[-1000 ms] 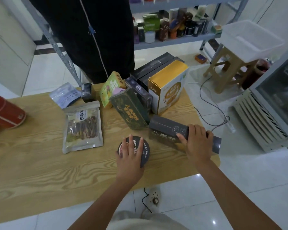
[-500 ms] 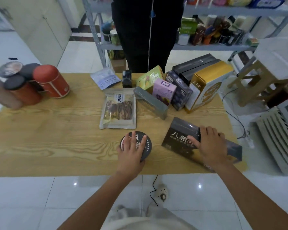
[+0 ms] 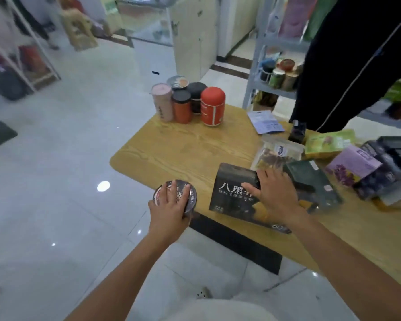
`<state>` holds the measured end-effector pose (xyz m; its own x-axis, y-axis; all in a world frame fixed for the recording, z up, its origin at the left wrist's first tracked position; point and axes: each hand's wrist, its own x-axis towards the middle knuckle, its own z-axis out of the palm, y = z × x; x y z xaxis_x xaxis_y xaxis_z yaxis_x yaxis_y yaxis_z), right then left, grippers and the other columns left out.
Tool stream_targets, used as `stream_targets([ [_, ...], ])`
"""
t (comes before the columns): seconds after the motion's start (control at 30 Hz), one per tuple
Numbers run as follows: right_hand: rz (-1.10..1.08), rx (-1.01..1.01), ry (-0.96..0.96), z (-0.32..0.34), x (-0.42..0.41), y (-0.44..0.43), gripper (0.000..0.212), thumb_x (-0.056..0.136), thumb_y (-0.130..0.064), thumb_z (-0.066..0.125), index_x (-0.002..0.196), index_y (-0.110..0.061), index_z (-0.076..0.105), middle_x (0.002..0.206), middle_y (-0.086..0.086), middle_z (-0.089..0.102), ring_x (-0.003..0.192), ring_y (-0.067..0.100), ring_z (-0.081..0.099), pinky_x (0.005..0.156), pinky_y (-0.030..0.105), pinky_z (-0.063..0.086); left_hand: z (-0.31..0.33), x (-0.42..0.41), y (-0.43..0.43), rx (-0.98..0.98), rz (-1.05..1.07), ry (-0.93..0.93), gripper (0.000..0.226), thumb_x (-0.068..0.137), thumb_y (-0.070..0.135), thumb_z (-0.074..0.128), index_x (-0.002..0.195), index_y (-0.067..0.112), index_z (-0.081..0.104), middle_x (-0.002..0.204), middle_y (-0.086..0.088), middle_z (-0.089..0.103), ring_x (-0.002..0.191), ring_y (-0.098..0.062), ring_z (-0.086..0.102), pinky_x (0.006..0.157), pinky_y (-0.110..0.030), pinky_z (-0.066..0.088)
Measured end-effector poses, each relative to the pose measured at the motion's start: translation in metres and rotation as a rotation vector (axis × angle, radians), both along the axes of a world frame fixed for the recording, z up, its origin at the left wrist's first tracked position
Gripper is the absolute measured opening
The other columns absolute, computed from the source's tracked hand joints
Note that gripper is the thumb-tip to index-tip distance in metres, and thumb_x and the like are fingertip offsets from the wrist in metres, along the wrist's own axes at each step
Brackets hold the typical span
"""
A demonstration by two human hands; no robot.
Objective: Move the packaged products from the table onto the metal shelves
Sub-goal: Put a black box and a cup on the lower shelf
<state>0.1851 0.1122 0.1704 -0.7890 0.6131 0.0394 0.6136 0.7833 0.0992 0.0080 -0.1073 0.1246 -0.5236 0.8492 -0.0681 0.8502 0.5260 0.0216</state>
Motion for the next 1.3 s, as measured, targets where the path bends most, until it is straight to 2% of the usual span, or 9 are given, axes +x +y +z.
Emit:
stream_targets([
  [0.17,0.317,0.023,0.063,0.014,-0.123,-0.048,0.086,0.091,-0.07,0.003,0.087,-0.009,0.063,0.074,0.009,0.062,0.064,0.027,0.059,0.055,0.035,0.044,0.027,-0.049,-0.084,0.048,0.334,0.003,0.068,0.08,0.041,0.062,0.143,0.024,0.042,0.15,-0.02,0.035,0.134,-0.045,0.034,0.086,-0.06,0.04],
  [0.3,0.563,0.023,0.102,0.028,-0.209,-0.099,0.083,0.091,-0.07,0.005,0.083,-0.01,0.062,0.07,0.006,0.061,0.061,0.025,0.057,0.053,0.031,0.04,0.035,-0.076,-0.149,0.051,0.552,0.007,0.065,0.067,0.041,0.058,0.128,0.019,0.06,0.134,-0.023,0.053,0.117,-0.049,0.052,0.07,-0.06,0.046],
  [0.47,0.847,0.022,0.094,0.034,-0.307,-0.168,0.085,0.088,-0.072,0.003,0.09,-0.01,0.061,0.076,0.008,0.06,0.07,0.028,0.058,0.06,0.036,0.044,0.053,-0.089,-0.216,0.054,0.882,0.064,0.063,0.086,0.045,0.048,0.145,0.027,0.038,0.153,-0.017,0.028,0.137,-0.044,0.029,0.09,-0.06,0.038],
  [0.63,1.126,-0.022,0.182,0.042,-0.384,-0.241,0.082,0.084,-0.075,-0.001,0.101,-0.017,0.055,0.089,0.002,0.059,0.079,0.019,0.053,0.072,0.032,0.043,0.06,-0.098,-0.274,0.063,1.153,0.012,0.068,0.071,0.049,0.044,0.13,0.019,0.059,0.137,-0.02,0.051,0.122,-0.047,0.049,0.075,-0.064,0.045],
  [0.7,1.245,-0.029,0.192,0.043,-0.413,-0.269,0.08,0.084,-0.075,0.0,0.105,-0.019,0.053,0.093,0.0,0.059,0.082,0.016,0.051,0.077,0.031,0.044,0.064,-0.104,-0.289,0.056,1.268,0.064,0.064,0.081,0.049,0.047,0.139,0.021,0.049,0.146,-0.02,0.041,0.132,-0.045,0.039,0.084,-0.066,0.041],
  [0.77,1.362,-0.041,0.178,0.045,-0.441,-0.295,0.078,0.083,-0.075,0.0,0.105,-0.02,0.051,0.094,-0.001,0.058,0.08,0.014,0.047,0.079,0.03,0.043,0.06,-0.112,-0.302,0.02,1.399,0.072,0.066,0.093,0.048,0.045,0.151,0.026,0.022,0.159,-0.014,0.014,0.145,-0.039,0.013,0.101,-0.061,0.03],
  [0.83,1.47,-0.046,0.189,0.047,-0.466,-0.318,0.08,0.083,-0.075,-0.002,0.102,-0.021,0.052,0.091,-0.002,0.059,0.076,0.013,0.043,0.076,0.029,0.041,0.063,-0.114,-0.312,0.012,1.523,0.061,0.071,0.095,0.051,0.041,0.153,0.029,0.008,0.161,-0.009,0.001,0.147,-0.035,0.001,0.107,-0.057,0.026],
  [1.03,1.725,-0.085,0.217,0.056,-0.527,-0.377,0.077,0.084,-0.074,0.004,0.11,-0.021,0.053,0.1,-0.002,0.061,0.088,0.015,0.055,0.083,0.03,0.046,0.072,-0.134,-0.331,-0.024,1.769,0.046,0.072,0.096,0.053,0.039,0.152,0.032,-0.002,0.161,-0.007,-0.005,0.147,-0.033,-0.005,0.109,-0.056,0.022],
  [1.3,1.922,-0.074,0.244,0.045,-0.584,-0.452,0.086,0.083,-0.076,-0.006,0.097,-0.02,0.057,0.082,-0.001,0.058,0.074,0.019,0.054,0.068,0.033,0.042,0.077,-0.153,-0.355,-0.009,1.978,-0.021,0.073,0.096,0.056,0.035,0.151,0.034,-0.007,0.161,-0.005,-0.009,0.147,-0.031,-0.008,0.11,-0.058,0.021],
])
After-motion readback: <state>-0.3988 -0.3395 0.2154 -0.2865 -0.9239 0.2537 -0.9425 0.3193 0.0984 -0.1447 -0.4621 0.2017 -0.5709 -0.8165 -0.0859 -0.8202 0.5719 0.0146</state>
